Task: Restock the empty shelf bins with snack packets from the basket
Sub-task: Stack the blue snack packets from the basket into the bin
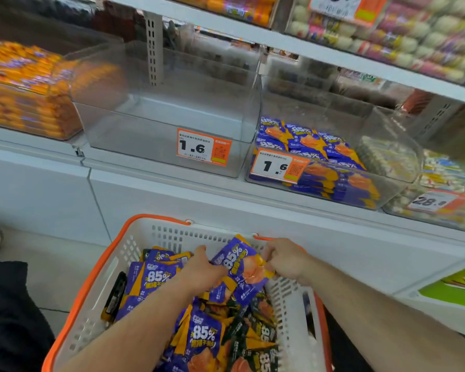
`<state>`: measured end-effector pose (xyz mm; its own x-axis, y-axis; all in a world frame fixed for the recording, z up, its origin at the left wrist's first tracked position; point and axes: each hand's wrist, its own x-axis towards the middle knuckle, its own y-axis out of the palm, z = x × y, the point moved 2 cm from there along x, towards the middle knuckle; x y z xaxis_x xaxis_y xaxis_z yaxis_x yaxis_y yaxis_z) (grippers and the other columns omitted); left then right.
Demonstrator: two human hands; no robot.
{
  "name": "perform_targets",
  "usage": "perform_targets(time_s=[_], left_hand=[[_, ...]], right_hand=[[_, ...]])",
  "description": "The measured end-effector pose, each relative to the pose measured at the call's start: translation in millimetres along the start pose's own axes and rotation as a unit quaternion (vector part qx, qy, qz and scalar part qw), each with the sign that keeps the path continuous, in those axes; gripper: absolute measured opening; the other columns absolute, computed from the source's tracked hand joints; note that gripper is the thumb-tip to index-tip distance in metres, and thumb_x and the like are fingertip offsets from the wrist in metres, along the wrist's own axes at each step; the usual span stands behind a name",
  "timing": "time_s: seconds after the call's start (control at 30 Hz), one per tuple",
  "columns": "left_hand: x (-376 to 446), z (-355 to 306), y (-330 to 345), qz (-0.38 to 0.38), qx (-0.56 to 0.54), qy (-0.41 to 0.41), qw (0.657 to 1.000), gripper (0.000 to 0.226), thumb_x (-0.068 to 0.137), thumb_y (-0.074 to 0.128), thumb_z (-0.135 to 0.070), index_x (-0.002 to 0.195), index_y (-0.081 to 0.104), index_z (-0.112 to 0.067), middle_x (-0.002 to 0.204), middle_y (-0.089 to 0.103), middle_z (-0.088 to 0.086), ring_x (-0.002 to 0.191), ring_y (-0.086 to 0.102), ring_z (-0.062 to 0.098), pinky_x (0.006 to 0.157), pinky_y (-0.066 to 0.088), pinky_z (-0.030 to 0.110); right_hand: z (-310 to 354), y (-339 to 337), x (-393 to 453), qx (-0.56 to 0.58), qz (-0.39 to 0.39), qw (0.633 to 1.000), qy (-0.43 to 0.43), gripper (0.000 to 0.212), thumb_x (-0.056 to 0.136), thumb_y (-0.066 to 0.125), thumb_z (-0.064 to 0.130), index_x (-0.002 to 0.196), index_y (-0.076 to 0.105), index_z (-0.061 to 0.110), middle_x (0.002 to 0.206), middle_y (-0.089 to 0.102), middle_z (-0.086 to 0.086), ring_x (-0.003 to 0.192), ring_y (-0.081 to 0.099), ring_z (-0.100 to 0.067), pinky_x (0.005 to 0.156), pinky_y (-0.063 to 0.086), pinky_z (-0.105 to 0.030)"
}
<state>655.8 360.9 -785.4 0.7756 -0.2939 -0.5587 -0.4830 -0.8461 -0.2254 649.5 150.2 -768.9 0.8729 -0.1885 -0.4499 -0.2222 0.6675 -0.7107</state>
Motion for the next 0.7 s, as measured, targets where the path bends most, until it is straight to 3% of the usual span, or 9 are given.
perform_targets(time_s=[0.07, 0.13, 0.2, 0.27, 0.33, 0.4, 0.47, 0.6, 0.7], left_hand=[[-4, -4, -3, -0.030, -0.046, 0.005, 0.998, 0.077, 0.088, 0.066, -0.021, 0.148, 0.019, -0.008, 0.091, 0.061, 0.005, 0.070, 0.060, 0.016, 0.056, 0.046, 0.025], [-9, -9, -6, -0.079, -0.126, 0.026, 0.988, 0.048, 0.086, 0.068, -0.011, 0.127, 0.043, -0.006, 0.089, 0.063, 0.011, 0.066, 0.061, 0.022, 0.055, 0.052, 0.033], [-15, -15, -9, -0.140, -0.185, 0.062, 0.971, 0.026, 0.085, 0.064, -0.002, 0.107, 0.055, -0.012, 0.090, 0.067, 0.017, 0.056, 0.060, 0.023, 0.050, 0.051, 0.033], [-18, -25, -14, -0.170, -0.215, 0.104, 0.956, 0.028, 0.085, 0.065, 0.000, 0.106, 0.058, -0.017, 0.092, 0.070, 0.010, 0.060, 0.066, 0.019, 0.054, 0.055, 0.034], [-23, -40, -21, -0.182, -0.236, 0.135, 0.945, 0.032, 0.085, 0.068, -0.001, 0.104, 0.057, -0.024, 0.097, 0.071, 0.005, 0.081, 0.071, 0.021, 0.073, 0.059, 0.044], [-30, -59, -29, -0.195, -0.249, 0.170, 0.933, 0.035, 0.084, 0.070, 0.000, 0.103, 0.055, -0.026, 0.098, 0.071, 0.005, 0.086, 0.070, 0.022, 0.078, 0.058, 0.046], [-37, -79, -34, -0.195, -0.265, 0.196, 0.924, 0.037, 0.083, 0.072, 0.000, 0.105, 0.054, -0.025, 0.094, 0.072, 0.003, 0.084, 0.071, 0.022, 0.076, 0.059, 0.045], [-53, -117, -37, -0.162, -0.309, 0.235, 0.907, 0.033, 0.084, 0.072, 0.000, 0.103, 0.056, -0.021, 0.085, 0.073, 0.000, 0.074, 0.073, 0.018, 0.063, 0.059, 0.034], [-52, -148, -37, -0.155, -0.282, 0.269, 0.908, 0.023, 0.087, 0.069, -0.006, 0.104, 0.059, -0.018, 0.094, 0.073, 0.004, 0.079, 0.073, 0.018, 0.063, 0.058, 0.032]], right_hand=[[14, -7, -8, 0.052, 0.016, 0.998, -0.031, 0.032, 0.077, 0.057, -0.016, 0.068, 0.058, 0.015, 0.067, 0.058, -0.007, 0.065, 0.058, -0.022, 0.063, 0.052, -0.041], [28, -13, -18, 0.094, 0.037, 0.993, -0.054, 0.031, 0.077, 0.059, -0.018, 0.071, 0.057, 0.012, 0.070, 0.057, -0.013, 0.061, 0.055, -0.021, 0.056, 0.048, -0.034], [41, -17, -27, 0.133, 0.044, 0.988, -0.071, 0.030, 0.077, 0.058, -0.020, 0.078, 0.055, 0.011, 0.076, 0.058, -0.017, 0.060, 0.054, -0.020, 0.053, 0.043, -0.028], [52, -21, -35, 0.182, 0.018, 0.979, -0.084, 0.036, 0.077, 0.054, -0.021, 0.086, 0.050, 0.013, 0.081, 0.062, -0.017, 0.062, 0.050, -0.022, 0.052, 0.038, -0.027], [64, -28, -42, 0.213, -0.023, 0.970, -0.112, 0.038, 0.077, 0.052, -0.021, 0.085, 0.044, 0.016, 0.083, 0.065, -0.014, 0.063, 0.046, -0.022, 0.051, 0.033, -0.029], [77, -36, -50, 0.217, -0.052, 0.961, -0.160, 0.037, 0.078, 0.050, -0.022, 0.082, 0.044, 0.014, 0.078, 0.062, -0.006, 0.064, 0.045, -0.021, 0.053, 0.034, -0.028], [86, -45, -59, 0.217, -0.072, 0.955, -0.191, 0.037, 0.080, 0.048, -0.023, 0.082, 0.050, 0.013, 0.076, 0.060, 0.001, 0.064, 0.052, -0.019, 0.051, 0.041, -0.024], [97, -67, -73, 0.287, -0.113, 0.929, -0.207, 0.042, 0.078, 0.055, -0.026, 0.088, 0.062, 0.014, 0.082, 0.069, -0.004, 0.072, 0.067, -0.015, 0.055, 0.051, -0.019], [100, -85, -72, 0.359, -0.142, 0.901, -0.200, 0.045, 0.078, 0.053, -0.028, 0.092, 0.064, 0.013, 0.076, 0.073, 0.000, 0.068, 0.070, -0.012, 0.056, 0.053, -0.019]])
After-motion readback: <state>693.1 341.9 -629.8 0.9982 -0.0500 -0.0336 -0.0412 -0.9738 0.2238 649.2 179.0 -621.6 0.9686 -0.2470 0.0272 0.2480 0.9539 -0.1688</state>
